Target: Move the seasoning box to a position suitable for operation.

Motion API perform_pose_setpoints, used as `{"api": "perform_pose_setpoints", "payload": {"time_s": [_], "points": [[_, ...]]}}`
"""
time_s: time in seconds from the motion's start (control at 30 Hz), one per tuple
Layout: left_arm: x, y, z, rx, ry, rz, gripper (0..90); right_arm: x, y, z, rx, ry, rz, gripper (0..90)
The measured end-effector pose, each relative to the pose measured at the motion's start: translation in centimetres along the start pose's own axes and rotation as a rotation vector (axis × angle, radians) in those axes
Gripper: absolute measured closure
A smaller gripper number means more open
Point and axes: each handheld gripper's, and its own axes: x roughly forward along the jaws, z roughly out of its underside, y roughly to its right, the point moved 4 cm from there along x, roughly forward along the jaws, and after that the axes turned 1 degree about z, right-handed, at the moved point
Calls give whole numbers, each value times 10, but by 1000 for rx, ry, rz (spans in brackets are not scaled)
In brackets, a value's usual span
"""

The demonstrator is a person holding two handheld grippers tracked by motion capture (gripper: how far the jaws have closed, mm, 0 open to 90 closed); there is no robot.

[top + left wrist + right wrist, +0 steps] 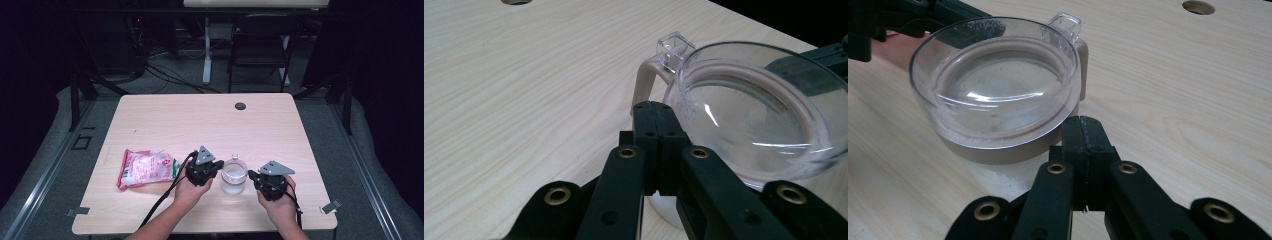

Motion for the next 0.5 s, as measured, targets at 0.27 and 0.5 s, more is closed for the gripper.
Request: {"api": "perform_pose_setpoints", "payload": {"time_s": [0.27,0.5], "points": [[-18,-3,1,-9,-4,-31,900,-4,-18,4,-44,-5,-62,900],[-47,-5,14,15,-25,-62,863,-3,-32,3,-58,2,-126,900]]}}
